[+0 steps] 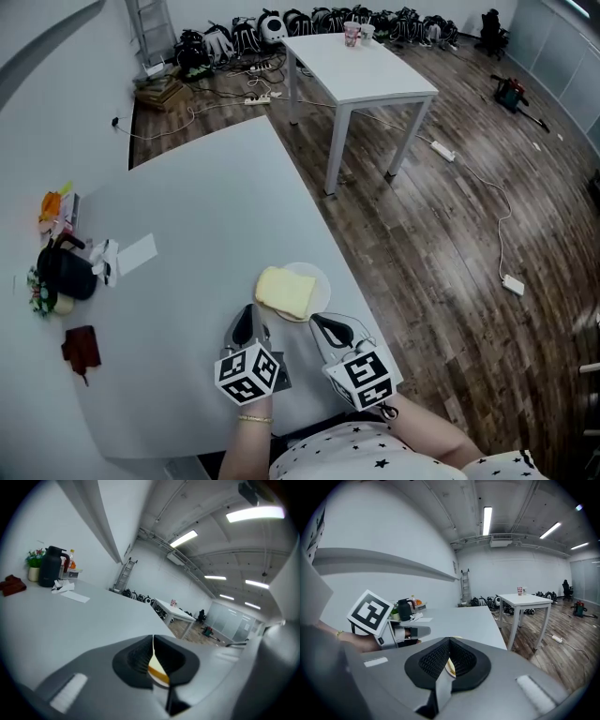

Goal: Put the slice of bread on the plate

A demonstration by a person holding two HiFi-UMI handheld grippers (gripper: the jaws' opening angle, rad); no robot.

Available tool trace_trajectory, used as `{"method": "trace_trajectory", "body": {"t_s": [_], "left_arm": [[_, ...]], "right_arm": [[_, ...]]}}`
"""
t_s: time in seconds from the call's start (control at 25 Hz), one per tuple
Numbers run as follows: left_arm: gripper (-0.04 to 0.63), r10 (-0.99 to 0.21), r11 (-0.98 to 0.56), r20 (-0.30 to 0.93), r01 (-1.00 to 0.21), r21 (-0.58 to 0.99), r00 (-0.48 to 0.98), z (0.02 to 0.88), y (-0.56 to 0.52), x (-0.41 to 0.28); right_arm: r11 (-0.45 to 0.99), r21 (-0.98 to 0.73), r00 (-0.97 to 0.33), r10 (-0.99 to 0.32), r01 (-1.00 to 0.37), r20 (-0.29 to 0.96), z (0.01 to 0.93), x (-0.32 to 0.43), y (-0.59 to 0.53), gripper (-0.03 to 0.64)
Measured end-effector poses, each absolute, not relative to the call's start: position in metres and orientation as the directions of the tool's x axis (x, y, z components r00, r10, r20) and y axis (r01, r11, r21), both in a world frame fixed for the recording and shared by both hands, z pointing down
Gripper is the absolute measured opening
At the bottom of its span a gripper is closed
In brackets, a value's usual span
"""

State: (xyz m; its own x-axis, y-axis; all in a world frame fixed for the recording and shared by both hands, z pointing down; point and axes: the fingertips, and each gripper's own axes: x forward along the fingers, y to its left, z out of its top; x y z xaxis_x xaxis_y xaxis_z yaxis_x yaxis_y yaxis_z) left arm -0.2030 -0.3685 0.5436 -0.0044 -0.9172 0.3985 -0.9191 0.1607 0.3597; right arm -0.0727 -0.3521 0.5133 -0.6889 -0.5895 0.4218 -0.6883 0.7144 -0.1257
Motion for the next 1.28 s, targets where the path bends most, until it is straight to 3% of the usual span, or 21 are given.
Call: {"method": "trace_trajectory", "body": {"t_s": [0.44,1.28], "left_arm": [[0.008,-0.938,0.039,0.339,-0.955,0.296,0.067,0.481,-0.295,-0.154],[0.008,-0.952,-0.037,0.286,-0.969,0.243,0.108,0.455,-0.28,-0.133]], "right_arm": [[0.753,-0.113,-0.728,-0.569,-0.648,0.384,0.5,-0.074,-0.315,-0.002],[0.762,-0.052,-0.727,-0.593,-0.646,0.345,0.476,-0.063,-0.29,-0.002]]}}
